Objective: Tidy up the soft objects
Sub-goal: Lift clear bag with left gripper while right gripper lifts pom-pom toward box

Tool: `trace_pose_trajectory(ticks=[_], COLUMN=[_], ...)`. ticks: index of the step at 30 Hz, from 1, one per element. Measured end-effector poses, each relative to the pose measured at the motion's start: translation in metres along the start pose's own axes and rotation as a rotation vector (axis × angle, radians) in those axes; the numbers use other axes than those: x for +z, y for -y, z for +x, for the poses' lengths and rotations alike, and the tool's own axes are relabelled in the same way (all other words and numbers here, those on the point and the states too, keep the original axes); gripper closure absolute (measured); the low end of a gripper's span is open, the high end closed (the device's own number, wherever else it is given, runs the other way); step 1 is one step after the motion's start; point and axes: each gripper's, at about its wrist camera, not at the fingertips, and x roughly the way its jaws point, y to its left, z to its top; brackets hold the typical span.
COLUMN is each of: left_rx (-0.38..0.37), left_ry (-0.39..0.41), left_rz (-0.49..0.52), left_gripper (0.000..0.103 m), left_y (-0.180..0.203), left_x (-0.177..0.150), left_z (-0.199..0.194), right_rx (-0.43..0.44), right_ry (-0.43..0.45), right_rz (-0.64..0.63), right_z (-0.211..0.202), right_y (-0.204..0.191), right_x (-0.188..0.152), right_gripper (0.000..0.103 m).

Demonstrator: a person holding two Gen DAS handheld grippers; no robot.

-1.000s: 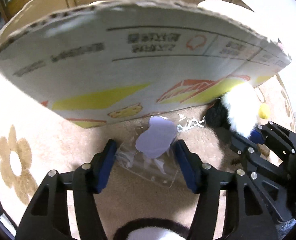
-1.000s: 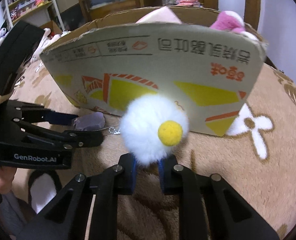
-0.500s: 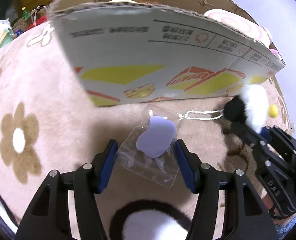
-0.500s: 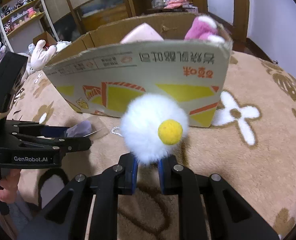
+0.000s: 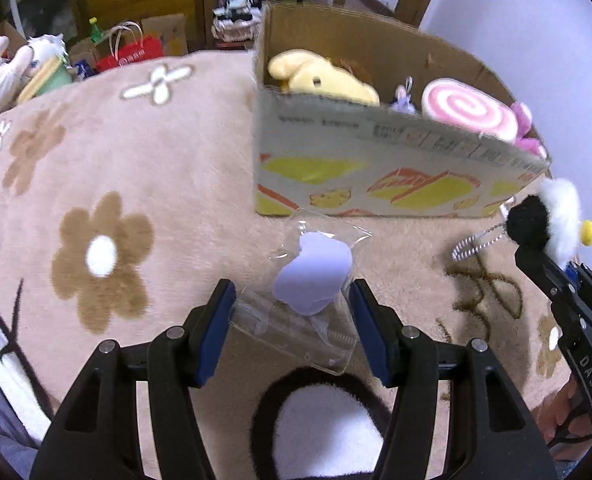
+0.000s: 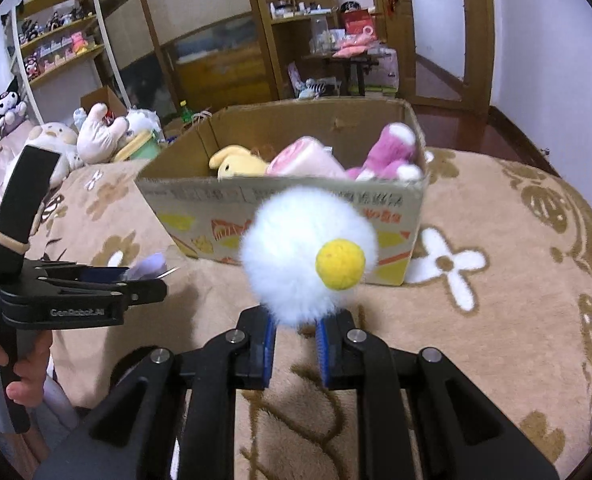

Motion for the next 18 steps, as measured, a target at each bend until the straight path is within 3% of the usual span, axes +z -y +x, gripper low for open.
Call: trace_pose_trajectory(ticks=[1, 5, 12, 18], left_rx=[0.003, 0.017, 0.030, 0.036], left_ry=[0.015, 0.119, 0.303, 0.390], left_rz=[-0.005, -0.016, 0.009, 0.043], left_gripper=[0.045, 0.045, 0.045, 0.045], left_y=[-0.006, -0.002, 0.022, 0.035], left_x=[0.008, -0.007, 0.023, 0.046], left_z=[-0.001, -0.034, -0.067, -0.079], right_rx=[-0.004, -0.017, -0.011, 0.003], right_ry=[0.011, 0.059, 0.170, 0.234], right_rz=[0.004, 0.018, 0.018, 0.010], right_z=[-0.004, -0.022, -0.055, -0.069], right_y=[0.000, 0.004, 0.000, -0.006], right_x=[0.001, 0.007, 0.024, 0.041], right_gripper=[0.085, 0.085, 0.085, 0.085])
